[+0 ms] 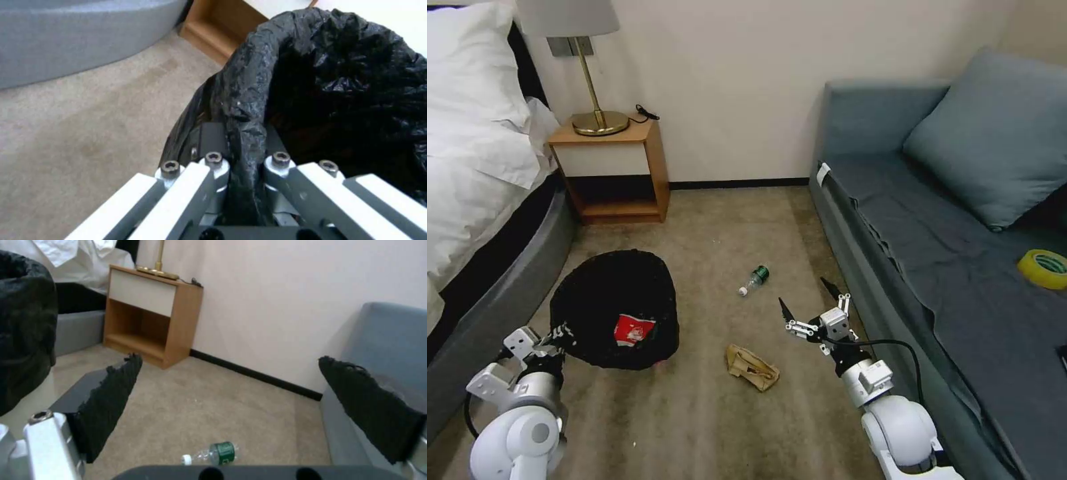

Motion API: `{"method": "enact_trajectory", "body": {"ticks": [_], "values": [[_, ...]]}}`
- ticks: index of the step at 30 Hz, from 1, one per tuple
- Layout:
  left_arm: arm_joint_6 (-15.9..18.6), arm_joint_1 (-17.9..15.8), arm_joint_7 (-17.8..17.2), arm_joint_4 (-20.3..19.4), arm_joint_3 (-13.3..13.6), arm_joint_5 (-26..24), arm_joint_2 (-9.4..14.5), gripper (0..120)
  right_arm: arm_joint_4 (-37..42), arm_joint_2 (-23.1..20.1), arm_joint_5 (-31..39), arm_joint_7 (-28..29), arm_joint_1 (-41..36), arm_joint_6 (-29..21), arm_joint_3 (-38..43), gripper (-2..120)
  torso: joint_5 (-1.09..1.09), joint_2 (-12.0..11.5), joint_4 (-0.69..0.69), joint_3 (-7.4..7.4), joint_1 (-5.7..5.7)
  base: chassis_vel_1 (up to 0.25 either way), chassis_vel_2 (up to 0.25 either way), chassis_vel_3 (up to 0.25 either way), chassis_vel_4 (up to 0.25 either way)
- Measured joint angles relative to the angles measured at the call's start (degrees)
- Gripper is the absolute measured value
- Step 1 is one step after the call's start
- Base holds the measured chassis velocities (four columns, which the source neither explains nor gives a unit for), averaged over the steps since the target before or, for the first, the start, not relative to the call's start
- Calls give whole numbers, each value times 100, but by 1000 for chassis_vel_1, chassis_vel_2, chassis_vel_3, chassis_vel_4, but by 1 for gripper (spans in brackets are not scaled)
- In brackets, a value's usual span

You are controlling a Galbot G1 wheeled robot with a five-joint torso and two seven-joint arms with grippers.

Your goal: Pick up the trash bin, then pick up the garbage on the floor and place it into the trash bin.

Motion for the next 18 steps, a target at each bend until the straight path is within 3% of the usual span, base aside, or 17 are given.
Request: {"method": "enact_trajectory", "body": {"ticks": [18], "values": [[15,-90,-50,39,31,-5,56,4,-151,-1,-6,-1,78,16,-53,100,0,0,0,0,0,-84,80,82,-82]]}}
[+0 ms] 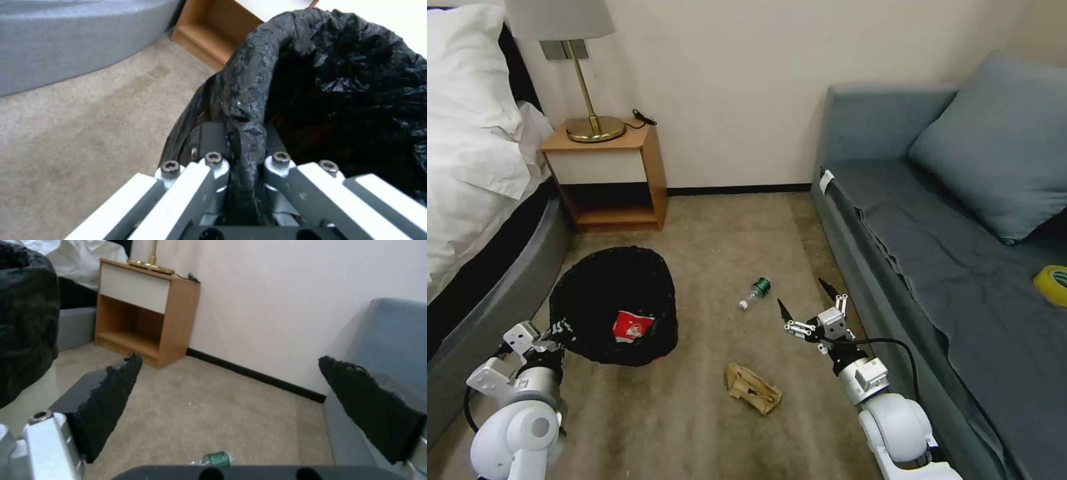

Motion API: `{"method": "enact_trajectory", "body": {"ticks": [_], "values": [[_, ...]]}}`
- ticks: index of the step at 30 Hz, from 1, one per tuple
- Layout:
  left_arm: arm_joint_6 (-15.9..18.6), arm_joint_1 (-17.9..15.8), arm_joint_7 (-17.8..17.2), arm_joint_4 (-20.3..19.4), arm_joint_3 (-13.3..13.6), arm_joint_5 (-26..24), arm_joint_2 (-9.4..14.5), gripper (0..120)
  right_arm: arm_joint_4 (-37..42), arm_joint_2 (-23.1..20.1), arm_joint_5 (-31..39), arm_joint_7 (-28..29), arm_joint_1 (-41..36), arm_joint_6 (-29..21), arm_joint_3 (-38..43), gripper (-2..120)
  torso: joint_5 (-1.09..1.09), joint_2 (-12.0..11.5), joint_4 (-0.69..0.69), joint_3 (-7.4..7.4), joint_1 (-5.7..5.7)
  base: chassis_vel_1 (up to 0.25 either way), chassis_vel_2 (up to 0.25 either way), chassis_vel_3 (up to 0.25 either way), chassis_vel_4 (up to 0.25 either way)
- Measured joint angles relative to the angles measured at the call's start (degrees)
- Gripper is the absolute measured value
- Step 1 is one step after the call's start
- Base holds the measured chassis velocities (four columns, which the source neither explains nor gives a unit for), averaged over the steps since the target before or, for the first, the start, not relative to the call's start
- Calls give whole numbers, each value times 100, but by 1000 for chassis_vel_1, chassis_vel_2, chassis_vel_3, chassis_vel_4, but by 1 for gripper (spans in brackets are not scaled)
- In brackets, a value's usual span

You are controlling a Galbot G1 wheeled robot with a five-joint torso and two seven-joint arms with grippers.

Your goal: Pick up the trash bin, then pick up the garbage on the floor and place it into the trash bin.

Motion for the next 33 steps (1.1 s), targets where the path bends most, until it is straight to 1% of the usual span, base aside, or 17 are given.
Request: {"method": "enact_trajectory", "body": {"ticks": [10,12,16,17,18,21,22,25,26,27,28,30,31,33], "values": [[1,-3,-3,-2,8,-5,2,4,-197,-61,87,73,79,80,-174,100,0,0,0,0,0,-57,48,57,-61],[2,-26,-3,22,10,-7,13,4,-288,-126,154,172,160,74,-302,100,0,0,0,0,0,0,0,0,0],[4,-87,-3,67,32,-8,36,4,-502,-310,388,294,521,-98,-637,100,0,0,-1,0,0,0,0,0,0],[5,-115,-2,87,45,-8,42,4,-609,-414,504,339,758,-228,-840,100,0,0,-1,0,0,0,0,0,0],[5,-115,-2,87,45,-8,42,4,-609,-414,504,339,758,-228,-840,100,0,0,-1,0,0,0,0,0,0],[6,-186,40,127,144,44,54,4,-1183,-963,1061,595,1684,-731,-1745,100,1,0,2,0,0,0,0,0,0],[6,-186,40,127,144,44,54,4,-1183,-963,1061,595,1684,-731,-1745,100,1,0,2,0,0,0,0,0,0],[4,-197,149,143,251,92,20,4,-1785,-1491,1675,836,2387,-1147,-2590,100,0,0,1,0,0,0,0,0,0],[4,-197,149,143,251,92,20,4,-1785,-1491,1675,836,2387,-1147,-2590,100,0,0,1,0,0,0,0,0,0],[-4,-196,203,169,284,126,0,4,-1956,-1627,1960,935,2559,-1306,-2873,100,0,0,1,1,0,0,0,0,0],[-17,-193,230,187,300,150,-12,4,-2046,-1676,2134,991,2634,-1371,-3010,100,-1,0,-1,0,0,0,0,0,0],[-53,-182,331,250,350,206,-53,4,-2409,-1817,2744,1150,2863,-1684,-3452,100,2,0,0,1,0,0,0,0,0],[-53,-182,331,250,350,206,-53,4,-2409,-1817,2744,1150,2863,-1684,-3452,100,2,0,0,1,0,0,0,0,0],[-72,-179,407,310,366,211,-73,4,-2608,-1903,3093,1226,3009,-1923,-3707,100,1,0,0,0,0,0,0,0,0]]}}
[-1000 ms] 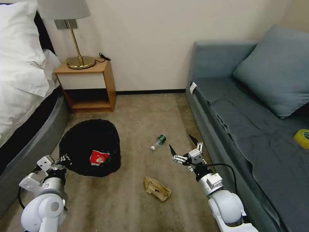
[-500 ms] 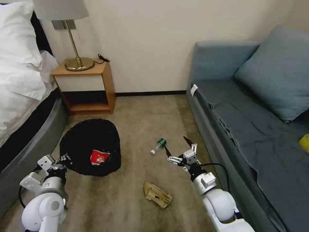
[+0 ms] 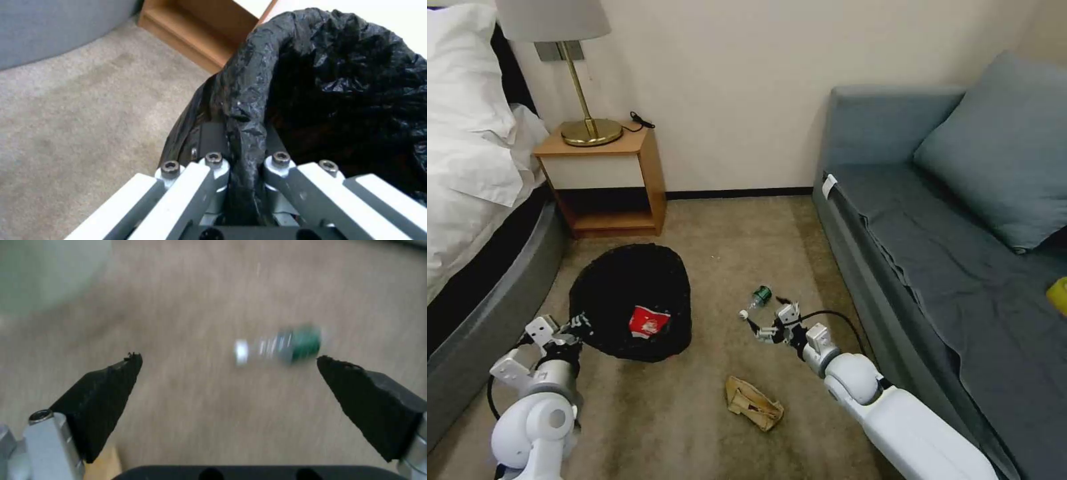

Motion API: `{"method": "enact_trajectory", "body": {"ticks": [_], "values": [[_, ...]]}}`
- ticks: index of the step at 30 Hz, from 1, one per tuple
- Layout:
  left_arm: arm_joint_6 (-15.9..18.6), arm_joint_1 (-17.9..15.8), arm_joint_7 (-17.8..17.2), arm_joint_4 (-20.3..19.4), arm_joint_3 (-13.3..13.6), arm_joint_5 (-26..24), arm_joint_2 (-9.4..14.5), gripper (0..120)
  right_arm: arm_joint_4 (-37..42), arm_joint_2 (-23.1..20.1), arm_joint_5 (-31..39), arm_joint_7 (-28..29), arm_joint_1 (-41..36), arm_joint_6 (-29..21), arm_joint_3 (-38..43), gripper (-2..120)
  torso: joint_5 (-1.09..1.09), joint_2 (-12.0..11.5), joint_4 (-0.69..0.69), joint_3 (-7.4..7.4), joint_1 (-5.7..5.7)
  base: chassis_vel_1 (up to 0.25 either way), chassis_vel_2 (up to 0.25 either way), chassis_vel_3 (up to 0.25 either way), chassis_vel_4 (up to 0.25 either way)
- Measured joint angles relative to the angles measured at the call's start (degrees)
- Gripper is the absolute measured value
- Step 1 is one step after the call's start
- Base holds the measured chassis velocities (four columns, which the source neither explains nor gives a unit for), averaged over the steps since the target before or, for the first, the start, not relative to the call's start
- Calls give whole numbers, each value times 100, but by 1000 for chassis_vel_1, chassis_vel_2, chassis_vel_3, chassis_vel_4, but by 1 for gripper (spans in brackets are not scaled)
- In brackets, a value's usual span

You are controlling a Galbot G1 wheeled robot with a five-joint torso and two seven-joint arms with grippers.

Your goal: Pick up the trash bin, then pick up the garbage on the floor and place it into the trash bin.

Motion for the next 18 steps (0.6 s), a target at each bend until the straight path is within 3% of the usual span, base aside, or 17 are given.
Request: {"method": "enact_trajectory", "body": {"ticks": [8,13,16,18], "values": [[-95,-52,292,358,-114,-26,94,4,-513,-205,1030,124,590,-869,-793,100,-1,0,0,0,0,0,0,0,0],[-147,-104,460,625,-230,-93,203,4,-824,-319,1278,-412,1075,-1149,-1401,100,-1,0,1,0,0,0,0,0,0],[-191,-121,561,769,-308,-133,246,4,-854,-506,1459,-1053,1405,-1191,-1889,100,-2,0,1,0,0,0,0,0,0],[-201,-120,582,795,-319,-140,250,4,-832,-537,1503,-1122,1435,-1193,-1943,100,-2,0,0,0,0,0,0,0,0]]}}
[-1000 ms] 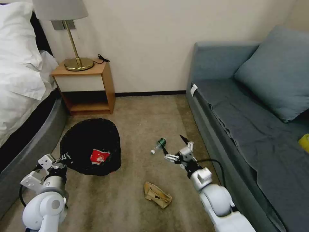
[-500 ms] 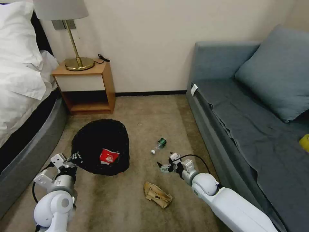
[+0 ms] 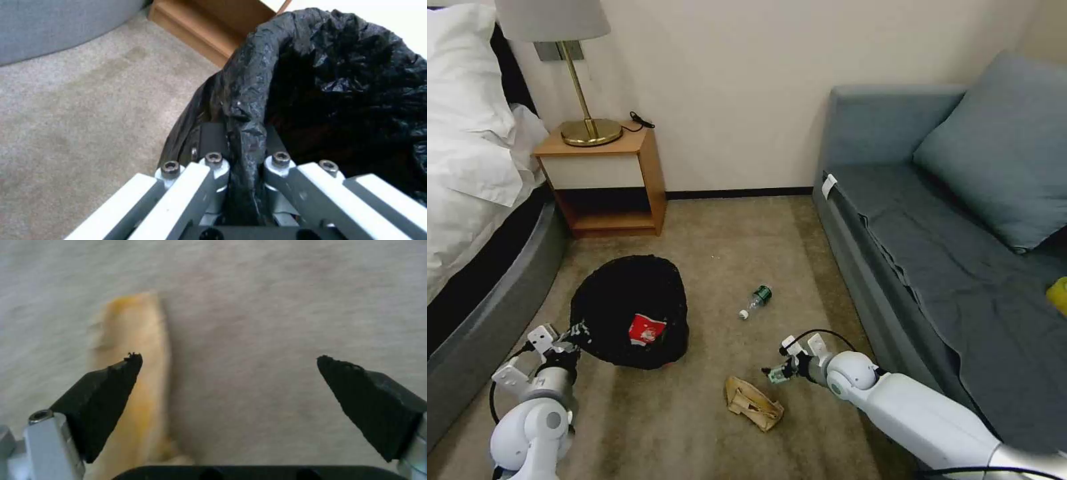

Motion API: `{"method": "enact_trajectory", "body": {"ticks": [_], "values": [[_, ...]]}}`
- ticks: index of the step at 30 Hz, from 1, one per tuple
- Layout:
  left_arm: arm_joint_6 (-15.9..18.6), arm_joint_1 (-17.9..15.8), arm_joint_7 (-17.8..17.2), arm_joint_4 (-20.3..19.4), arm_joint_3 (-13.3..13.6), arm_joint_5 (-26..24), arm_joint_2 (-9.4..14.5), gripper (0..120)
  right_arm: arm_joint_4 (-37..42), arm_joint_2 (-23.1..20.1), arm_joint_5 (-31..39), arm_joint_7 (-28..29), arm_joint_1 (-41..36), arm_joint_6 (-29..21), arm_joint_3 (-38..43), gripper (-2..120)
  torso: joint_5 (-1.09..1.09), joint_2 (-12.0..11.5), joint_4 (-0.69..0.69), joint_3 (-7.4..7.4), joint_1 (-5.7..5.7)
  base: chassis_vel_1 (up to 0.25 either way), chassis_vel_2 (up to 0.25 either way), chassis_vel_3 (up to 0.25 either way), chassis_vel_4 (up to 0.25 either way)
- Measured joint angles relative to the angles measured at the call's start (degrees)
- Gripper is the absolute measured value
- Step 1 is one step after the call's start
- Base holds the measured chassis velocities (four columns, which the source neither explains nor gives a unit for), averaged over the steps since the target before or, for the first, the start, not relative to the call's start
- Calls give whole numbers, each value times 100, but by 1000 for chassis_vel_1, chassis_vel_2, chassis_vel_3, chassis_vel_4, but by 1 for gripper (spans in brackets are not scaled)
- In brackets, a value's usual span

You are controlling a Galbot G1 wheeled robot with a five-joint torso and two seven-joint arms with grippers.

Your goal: Pick up the trash bin, then pick up the garbage on the floor and place it into the trash bin.

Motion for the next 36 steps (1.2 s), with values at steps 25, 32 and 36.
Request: {"method": "enact_trajectory", "body": {"ticks": [25,32,36], "values": [[-227,122,224,582,-159,-159,207,4,-1793,787,-462,-1018,129,507,-601,100,-10,3,-4,-3,-1,0,0,0,0],[-243,128,229,639,-179,-161,215,4,-2126,1090,-685,-1038,110,578,-505,100,-4,5,-4,-3,-2,0,0,0,0],[-243,92,228,674,-190,-160,222,4,-2099,1085,-719,-978,75,585,-505,99,-4,4,-3,-3,-2,0,0,0,0]]}}
